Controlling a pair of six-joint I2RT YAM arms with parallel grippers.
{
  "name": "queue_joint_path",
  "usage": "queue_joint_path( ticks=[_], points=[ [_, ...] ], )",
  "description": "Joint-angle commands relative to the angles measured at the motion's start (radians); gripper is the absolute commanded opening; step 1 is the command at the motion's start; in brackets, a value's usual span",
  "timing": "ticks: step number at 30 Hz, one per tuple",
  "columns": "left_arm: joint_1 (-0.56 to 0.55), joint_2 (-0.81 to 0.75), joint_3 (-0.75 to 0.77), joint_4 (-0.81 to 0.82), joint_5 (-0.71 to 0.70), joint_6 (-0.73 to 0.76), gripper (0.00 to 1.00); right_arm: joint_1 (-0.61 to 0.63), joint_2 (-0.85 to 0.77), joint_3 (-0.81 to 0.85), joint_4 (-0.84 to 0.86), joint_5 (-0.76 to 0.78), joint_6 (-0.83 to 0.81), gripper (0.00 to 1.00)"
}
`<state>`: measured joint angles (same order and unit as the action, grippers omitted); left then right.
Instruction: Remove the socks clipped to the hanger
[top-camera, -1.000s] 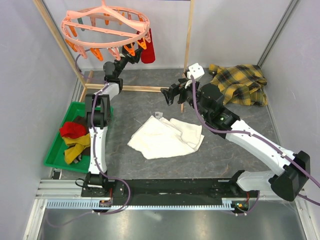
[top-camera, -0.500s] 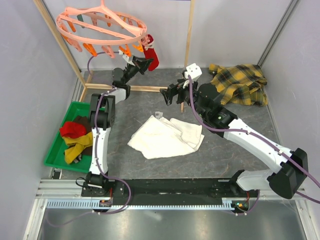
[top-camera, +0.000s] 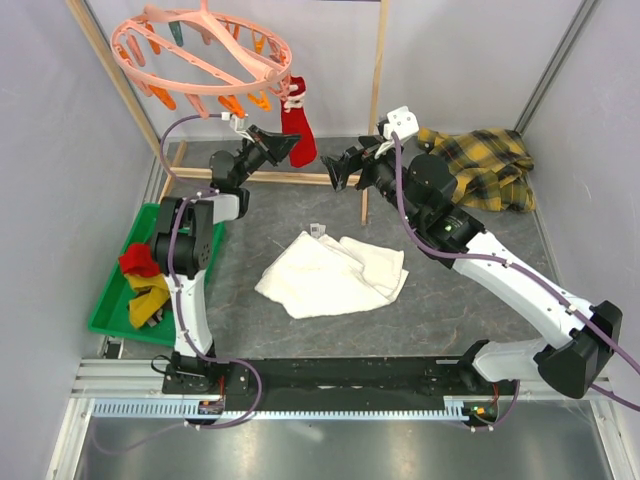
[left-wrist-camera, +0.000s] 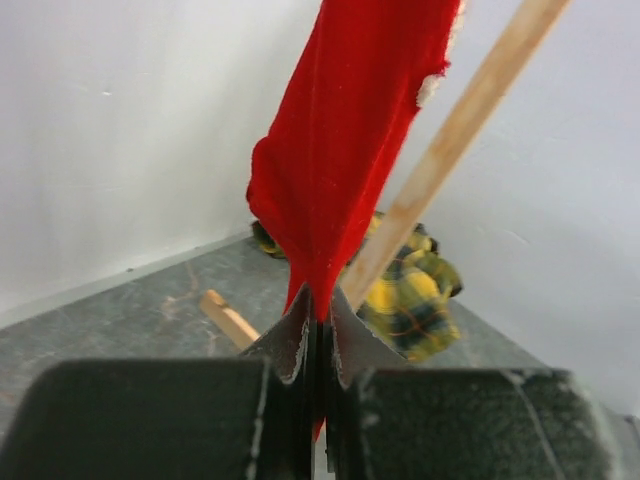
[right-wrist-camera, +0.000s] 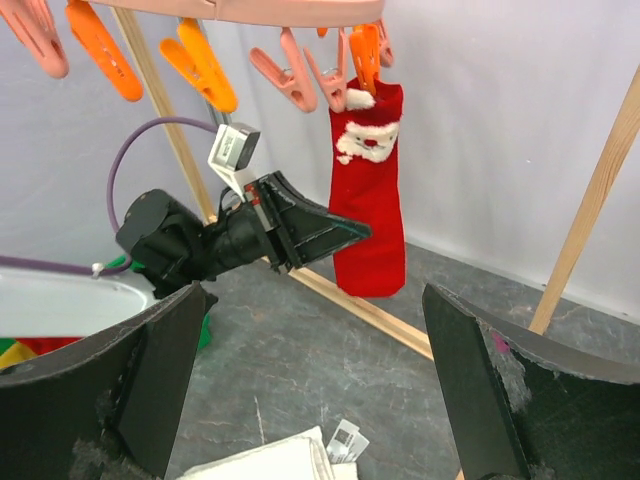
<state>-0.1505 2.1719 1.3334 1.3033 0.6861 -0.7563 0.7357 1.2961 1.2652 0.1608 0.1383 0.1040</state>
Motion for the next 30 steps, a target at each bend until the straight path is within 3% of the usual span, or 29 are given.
queue_joint_path(
  ticks=[1, 17, 23, 30],
  points=[
    [-0.018, -0.148, -0.091, 0.356, 0.027, -0.101, 0.02, -0.004, -0.009, 0.054, 0.008, 0.01, 0.014, 0.98],
    [-0.034, -0.524, -0.482, 0.358, 0.016, -0.126, 0.02, -0.028, 0.104, 0.338, -0.109, -0.068, 0.025, 0.98],
    [-0.031, -0.613, -0.545, 0.355, 0.027, -0.161, 0.02, -0.084, 0.244, 0.557, -0.221, -0.164, 0.08, 0.96],
    [-0.023, -0.693, -0.606, 0.329, 0.036, -0.17, 0.02, -0.14, 0.344, 0.626, -0.237, -0.282, 0.089, 0.91]
  ],
)
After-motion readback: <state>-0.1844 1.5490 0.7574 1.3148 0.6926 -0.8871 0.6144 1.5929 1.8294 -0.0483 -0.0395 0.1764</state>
